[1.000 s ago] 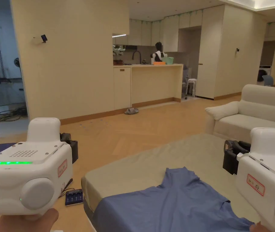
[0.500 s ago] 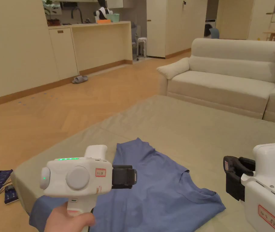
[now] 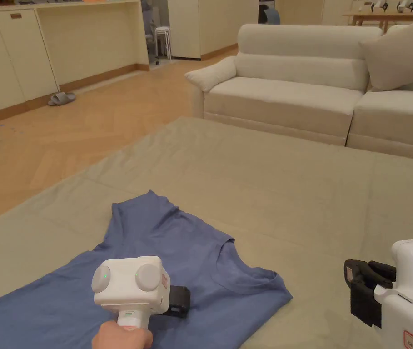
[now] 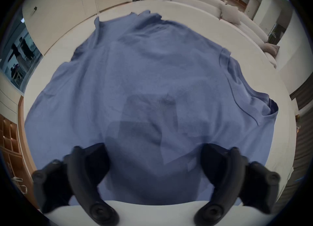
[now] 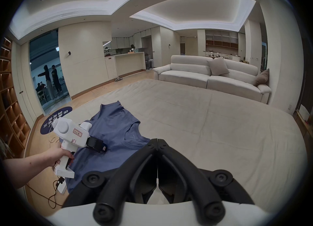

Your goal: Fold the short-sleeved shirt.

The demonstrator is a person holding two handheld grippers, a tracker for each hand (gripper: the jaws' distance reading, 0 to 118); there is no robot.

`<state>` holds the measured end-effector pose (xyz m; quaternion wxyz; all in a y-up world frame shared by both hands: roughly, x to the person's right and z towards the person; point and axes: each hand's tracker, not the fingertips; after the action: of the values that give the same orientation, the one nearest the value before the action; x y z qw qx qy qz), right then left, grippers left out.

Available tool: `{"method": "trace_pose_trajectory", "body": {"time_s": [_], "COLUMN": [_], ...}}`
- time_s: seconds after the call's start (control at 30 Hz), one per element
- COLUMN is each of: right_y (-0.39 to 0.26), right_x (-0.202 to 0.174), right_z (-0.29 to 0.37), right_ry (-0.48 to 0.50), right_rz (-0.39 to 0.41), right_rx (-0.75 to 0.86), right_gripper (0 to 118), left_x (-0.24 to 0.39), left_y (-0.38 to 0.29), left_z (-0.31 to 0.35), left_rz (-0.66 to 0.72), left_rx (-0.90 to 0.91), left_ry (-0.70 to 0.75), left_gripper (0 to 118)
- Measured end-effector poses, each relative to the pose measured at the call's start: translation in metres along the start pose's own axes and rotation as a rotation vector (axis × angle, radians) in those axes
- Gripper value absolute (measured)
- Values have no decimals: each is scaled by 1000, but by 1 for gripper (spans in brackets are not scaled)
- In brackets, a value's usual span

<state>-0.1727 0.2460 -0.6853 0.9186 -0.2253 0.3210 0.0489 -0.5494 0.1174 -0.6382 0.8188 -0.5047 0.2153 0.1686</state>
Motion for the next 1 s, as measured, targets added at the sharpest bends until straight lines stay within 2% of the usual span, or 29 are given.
{"method": "trace_pose_trajectory", "body": {"time_s": [0.1,0.13,0.2,0.3,0.4,0.53,0.63,0.77,0.83,1.0], "right_y": [-4,-5,-7,-5,2,11,14,9,5,-10], "right_x": [5,7,14,28,46,71,92,119,133,174], "right_z": [8,12,26,56,94,155,205,278,314,394], "right_ry": [-7,-13,-9,-35,-68,-135,-179,-259,-307,-447], "right_rz": [-13,-22,-55,-69,-90,-105,-117,-137,-137,-162], "right_rx": [4,4,-1,22,66,158,201,271,300,356], "right_gripper": [1,1,1,1,1,1,1,1,1,1], "left_x": [-2,0,-3,-5,5,35,86,174,219,324], "left_y": [-7,-10,-14,-16,-17,-33,-43,-54,-66,-132], "left_z": [20,25,38,79,138,212,263,324,346,355], "left_rz": [-37,-43,-6,93,95,99,-10,-110,-188,-351], "left_rx": [65,94,110,141,235,352,415,479,505,393], "left_ry": [41,104,132,21,24,-124,-223,-458,-526,-711], "left_gripper": [16,7,7,7,7,7,7,6,6,6]}}
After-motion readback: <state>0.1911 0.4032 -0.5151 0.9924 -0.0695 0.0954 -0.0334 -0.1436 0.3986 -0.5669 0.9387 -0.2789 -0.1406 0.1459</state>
